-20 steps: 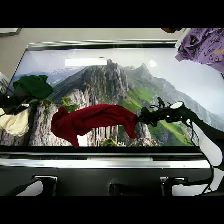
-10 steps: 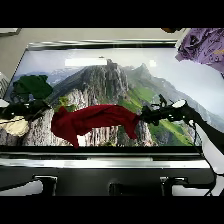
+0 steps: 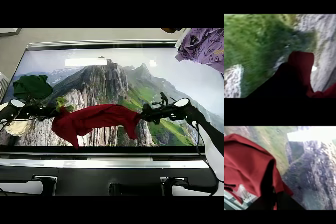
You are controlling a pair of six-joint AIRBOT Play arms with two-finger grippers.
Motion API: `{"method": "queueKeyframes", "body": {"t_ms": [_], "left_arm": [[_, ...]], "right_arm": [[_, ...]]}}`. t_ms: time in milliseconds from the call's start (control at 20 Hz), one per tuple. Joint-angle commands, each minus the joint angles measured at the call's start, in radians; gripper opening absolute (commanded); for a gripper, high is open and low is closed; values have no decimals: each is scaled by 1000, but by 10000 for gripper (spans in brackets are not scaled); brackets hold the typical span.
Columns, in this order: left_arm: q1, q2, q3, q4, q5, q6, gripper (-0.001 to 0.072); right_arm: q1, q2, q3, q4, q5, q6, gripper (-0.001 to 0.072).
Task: Fold the clothes and pants, and hang the long-sleeved shirts on hangers.
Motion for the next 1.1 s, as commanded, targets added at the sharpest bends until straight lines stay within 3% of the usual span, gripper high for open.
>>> {"method": "queueKeyframes", "body": {"t_ms": [0, 250, 500, 650, 800, 1050], "left_arm": [[-5, 13, 105, -52, -68, 43, 14], [-5, 173, 481, 24, -103, 20, 13], [-5, 409, 788, 300, -111, -178, 13], [-5, 594, 802, 438, -120, -294, 13], [-5, 733, 802, 482, -184, -311, 14], [-5, 794, 800, 481, -276, -382, 14]], "right_arm": [[0, 55, 61, -32, 2, -10, 29], [0, 180, 485, -298, 35, 32, 29], [0, 373, 854, -596, 80, 45, 30], [0, 549, 910, -740, 79, 46, 30], [0, 692, 909, -832, 78, 96, 30], [0, 707, 909, -866, 39, 204, 30]]}}
